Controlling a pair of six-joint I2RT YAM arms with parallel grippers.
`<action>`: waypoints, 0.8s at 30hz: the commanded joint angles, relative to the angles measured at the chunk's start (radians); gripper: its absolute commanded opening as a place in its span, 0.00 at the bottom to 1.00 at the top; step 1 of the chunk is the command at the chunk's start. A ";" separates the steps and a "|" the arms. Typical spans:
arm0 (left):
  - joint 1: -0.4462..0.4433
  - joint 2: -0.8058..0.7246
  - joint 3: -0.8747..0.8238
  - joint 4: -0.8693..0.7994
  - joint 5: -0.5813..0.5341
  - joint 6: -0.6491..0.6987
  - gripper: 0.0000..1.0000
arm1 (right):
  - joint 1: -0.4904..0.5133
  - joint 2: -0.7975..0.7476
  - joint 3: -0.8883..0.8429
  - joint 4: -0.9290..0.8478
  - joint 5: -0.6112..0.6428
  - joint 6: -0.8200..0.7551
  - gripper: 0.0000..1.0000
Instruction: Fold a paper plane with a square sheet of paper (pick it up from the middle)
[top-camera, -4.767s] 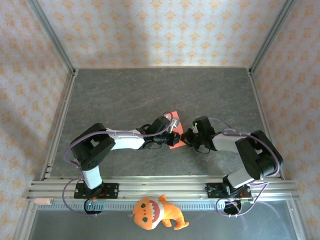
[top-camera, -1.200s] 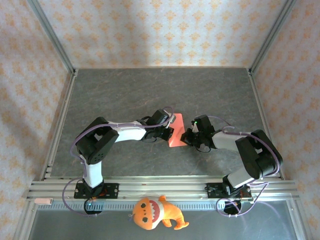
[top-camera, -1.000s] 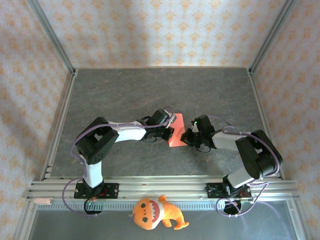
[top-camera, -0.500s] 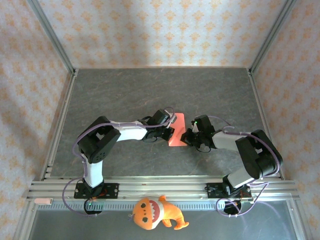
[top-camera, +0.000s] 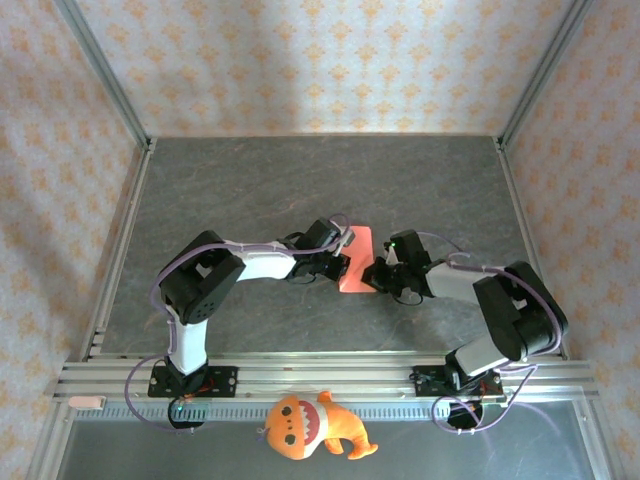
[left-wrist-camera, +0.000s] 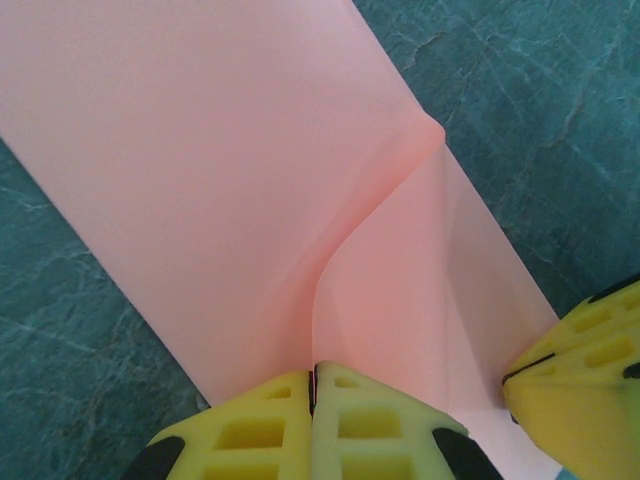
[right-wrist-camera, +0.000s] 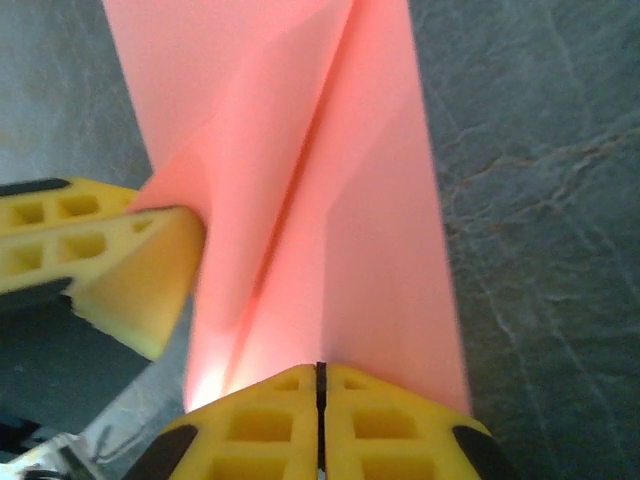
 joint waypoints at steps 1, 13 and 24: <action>0.001 0.042 -0.049 -0.018 0.071 -0.069 0.00 | -0.006 -0.050 -0.009 0.056 -0.047 0.071 0.12; -0.012 0.003 -0.103 0.088 0.064 -0.291 0.00 | -0.004 -0.109 -0.065 -0.021 0.055 0.148 0.09; -0.021 0.002 -0.048 0.036 0.052 -0.173 0.00 | -0.009 -0.032 -0.043 -0.103 0.124 0.090 0.02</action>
